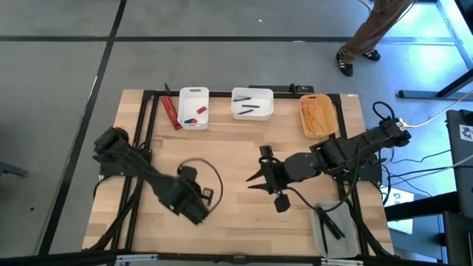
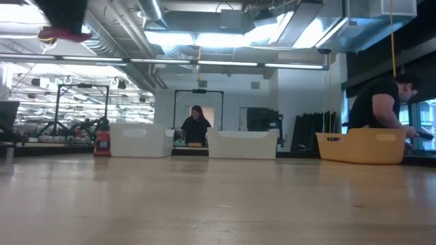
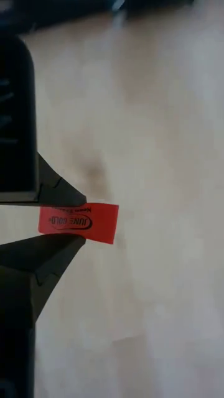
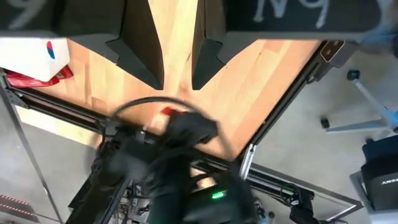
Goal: Sort crayons/erasers/pens/pencils in bins
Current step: Put the red eraser into the left white bin
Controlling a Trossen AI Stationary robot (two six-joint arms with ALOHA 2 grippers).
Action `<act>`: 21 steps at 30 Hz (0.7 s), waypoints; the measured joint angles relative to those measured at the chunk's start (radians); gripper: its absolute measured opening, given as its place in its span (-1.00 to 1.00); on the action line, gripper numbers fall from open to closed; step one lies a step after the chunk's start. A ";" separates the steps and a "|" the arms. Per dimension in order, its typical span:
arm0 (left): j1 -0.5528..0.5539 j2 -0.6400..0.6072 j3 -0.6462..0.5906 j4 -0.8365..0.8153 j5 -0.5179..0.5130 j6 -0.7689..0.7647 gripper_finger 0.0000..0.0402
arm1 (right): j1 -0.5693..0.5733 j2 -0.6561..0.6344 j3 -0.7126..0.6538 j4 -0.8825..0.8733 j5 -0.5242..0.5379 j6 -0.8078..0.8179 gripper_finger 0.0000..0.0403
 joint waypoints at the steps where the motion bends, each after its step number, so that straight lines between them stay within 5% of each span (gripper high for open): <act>1: 0.014 -0.022 0.000 -0.027 -0.010 0.020 -0.77 | -0.001 0.000 0.000 0.000 0.001 0.006 -0.58; 11: 0.219 -0.212 0.001 -0.118 -0.133 0.350 -0.77 | -0.036 0.000 -0.004 -0.026 0.195 0.075 -0.58; 21: 0.555 -0.276 0.001 -0.117 -0.170 0.671 -0.77 | -0.112 0.000 -0.005 -0.042 0.231 0.073 -0.58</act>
